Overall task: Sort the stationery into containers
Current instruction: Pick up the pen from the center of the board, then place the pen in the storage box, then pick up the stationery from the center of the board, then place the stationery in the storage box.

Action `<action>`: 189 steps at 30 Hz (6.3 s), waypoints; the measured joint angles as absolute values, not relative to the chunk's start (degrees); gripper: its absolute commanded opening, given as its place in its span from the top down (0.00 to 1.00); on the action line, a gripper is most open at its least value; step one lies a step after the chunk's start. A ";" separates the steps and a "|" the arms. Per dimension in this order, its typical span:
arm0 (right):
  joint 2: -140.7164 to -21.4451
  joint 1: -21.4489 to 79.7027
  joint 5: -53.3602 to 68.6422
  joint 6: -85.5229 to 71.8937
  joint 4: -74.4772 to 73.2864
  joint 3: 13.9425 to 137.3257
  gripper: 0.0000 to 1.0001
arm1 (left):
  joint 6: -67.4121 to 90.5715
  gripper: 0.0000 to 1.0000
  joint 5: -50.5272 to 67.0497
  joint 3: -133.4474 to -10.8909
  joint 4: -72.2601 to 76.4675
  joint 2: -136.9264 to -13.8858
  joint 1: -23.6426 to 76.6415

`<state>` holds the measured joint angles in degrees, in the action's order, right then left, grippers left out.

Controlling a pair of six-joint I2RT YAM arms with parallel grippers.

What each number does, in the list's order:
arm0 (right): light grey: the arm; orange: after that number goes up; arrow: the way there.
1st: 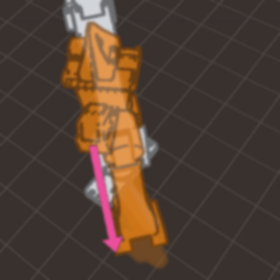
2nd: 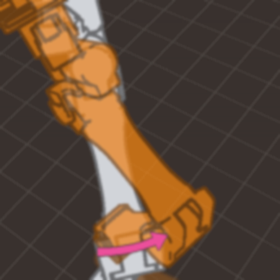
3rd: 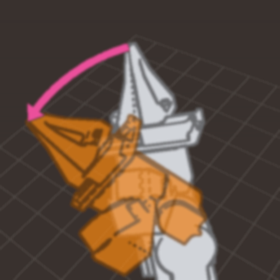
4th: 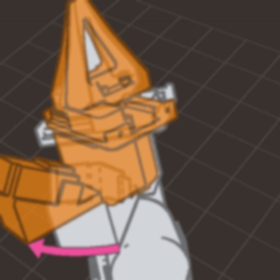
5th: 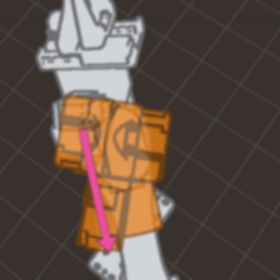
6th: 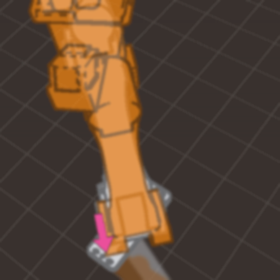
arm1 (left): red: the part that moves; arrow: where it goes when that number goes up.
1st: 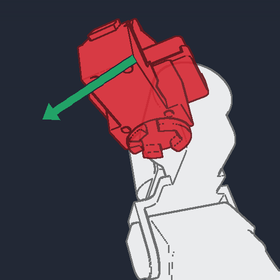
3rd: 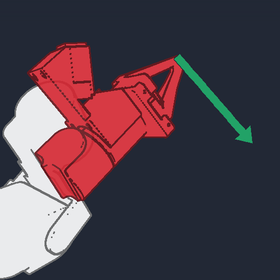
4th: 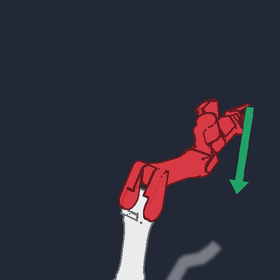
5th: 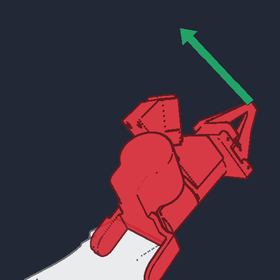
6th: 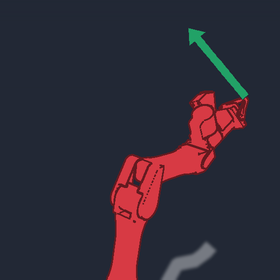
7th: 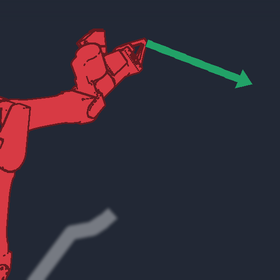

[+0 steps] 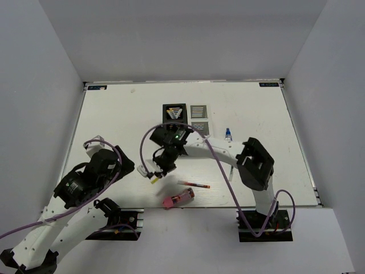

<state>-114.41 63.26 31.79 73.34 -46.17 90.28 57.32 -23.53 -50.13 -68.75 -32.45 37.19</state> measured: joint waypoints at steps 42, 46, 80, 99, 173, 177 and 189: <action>-117.91 30.09 56.36 -4.38 23.64 93.34 1.00 | 55.20 0.06 -21.50 -51.00 -58.50 -38.44 37.19; -119.24 29.52 57.06 -4.08 24.47 93.32 1.00 | 54.85 0.06 -20.49 -50.96 -57.80 -38.92 37.19; -103.26 22.22 40.32 1.54 4.60 91.55 0.96 | 25.08 0.67 11.38 -47.07 -37.60 -54.15 38.52; -78.30 10.87 15.66 0.69 -30.17 63.99 0.48 | 30.30 0.19 13.65 -41.93 -31.03 -57.12 41.23; -111.20 16.64 56.07 3.55 9.61 87.09 0.67 | 51.53 0.12 15.66 -40.62 -40.69 -47.20 42.13; -111.31 16.73 56.12 6.02 10.26 84.84 0.60 | 51.57 0.11 15.70 -40.62 -39.83 -48.40 42.13; -113.78 16.93 55.88 8.03 10.44 84.53 0.32 | 50.83 0.11 15.94 -40.60 -39.05 -49.74 42.13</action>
